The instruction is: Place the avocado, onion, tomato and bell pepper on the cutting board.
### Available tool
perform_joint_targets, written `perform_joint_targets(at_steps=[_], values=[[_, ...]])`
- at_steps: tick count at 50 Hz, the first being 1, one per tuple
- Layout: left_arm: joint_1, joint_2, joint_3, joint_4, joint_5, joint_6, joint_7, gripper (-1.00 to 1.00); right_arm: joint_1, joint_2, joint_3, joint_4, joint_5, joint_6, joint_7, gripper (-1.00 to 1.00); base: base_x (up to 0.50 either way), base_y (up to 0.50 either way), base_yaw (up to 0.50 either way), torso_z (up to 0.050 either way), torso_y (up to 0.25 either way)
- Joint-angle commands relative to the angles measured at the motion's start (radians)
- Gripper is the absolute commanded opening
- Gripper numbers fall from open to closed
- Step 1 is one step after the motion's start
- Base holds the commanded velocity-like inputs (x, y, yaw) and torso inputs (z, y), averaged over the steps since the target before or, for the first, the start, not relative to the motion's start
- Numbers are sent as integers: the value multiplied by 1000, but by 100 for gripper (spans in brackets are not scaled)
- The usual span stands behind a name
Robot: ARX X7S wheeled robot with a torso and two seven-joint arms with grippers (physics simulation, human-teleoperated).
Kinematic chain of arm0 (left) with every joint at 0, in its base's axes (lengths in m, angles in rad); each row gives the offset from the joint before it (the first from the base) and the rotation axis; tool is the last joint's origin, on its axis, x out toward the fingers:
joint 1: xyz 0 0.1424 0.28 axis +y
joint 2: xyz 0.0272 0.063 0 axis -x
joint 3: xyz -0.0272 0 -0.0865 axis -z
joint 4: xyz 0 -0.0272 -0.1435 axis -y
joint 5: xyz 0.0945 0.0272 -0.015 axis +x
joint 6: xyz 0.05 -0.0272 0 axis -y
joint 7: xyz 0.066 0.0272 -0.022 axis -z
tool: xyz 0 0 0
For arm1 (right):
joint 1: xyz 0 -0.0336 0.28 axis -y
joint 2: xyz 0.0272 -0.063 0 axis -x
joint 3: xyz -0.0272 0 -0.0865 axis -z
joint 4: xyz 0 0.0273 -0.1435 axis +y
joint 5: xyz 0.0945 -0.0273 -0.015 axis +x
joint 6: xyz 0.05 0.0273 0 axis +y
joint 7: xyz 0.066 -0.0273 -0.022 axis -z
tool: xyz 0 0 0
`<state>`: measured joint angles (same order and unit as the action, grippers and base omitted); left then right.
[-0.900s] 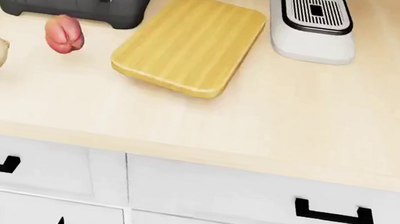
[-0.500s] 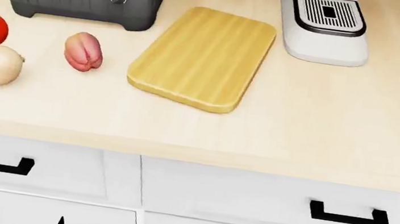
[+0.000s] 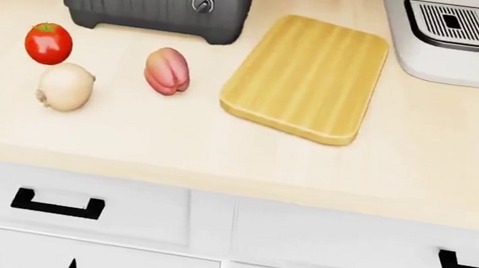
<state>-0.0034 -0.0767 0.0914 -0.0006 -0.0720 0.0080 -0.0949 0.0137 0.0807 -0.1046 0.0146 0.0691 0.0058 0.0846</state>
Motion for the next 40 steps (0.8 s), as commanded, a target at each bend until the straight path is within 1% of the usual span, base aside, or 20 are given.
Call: perform_joint_targets(at_steps=[1, 23, 40], values=[[-4, -15, 18, -7, -13, 0, -14, 100, 3, 14, -20, -4, 14, 8, 13, 100, 0, 289, 0, 0, 0], [-2, -35, 39, 1, -42, 5, -44, 100, 3, 35, -45, 4, 25, -10, 43, 100, 0, 314, 0, 0, 0], [-4, -49, 56, 5, -55, 8, -60, 100, 5, 47, -61, -1, 37, -11, 61, 100, 0, 371, 0, 0, 0]])
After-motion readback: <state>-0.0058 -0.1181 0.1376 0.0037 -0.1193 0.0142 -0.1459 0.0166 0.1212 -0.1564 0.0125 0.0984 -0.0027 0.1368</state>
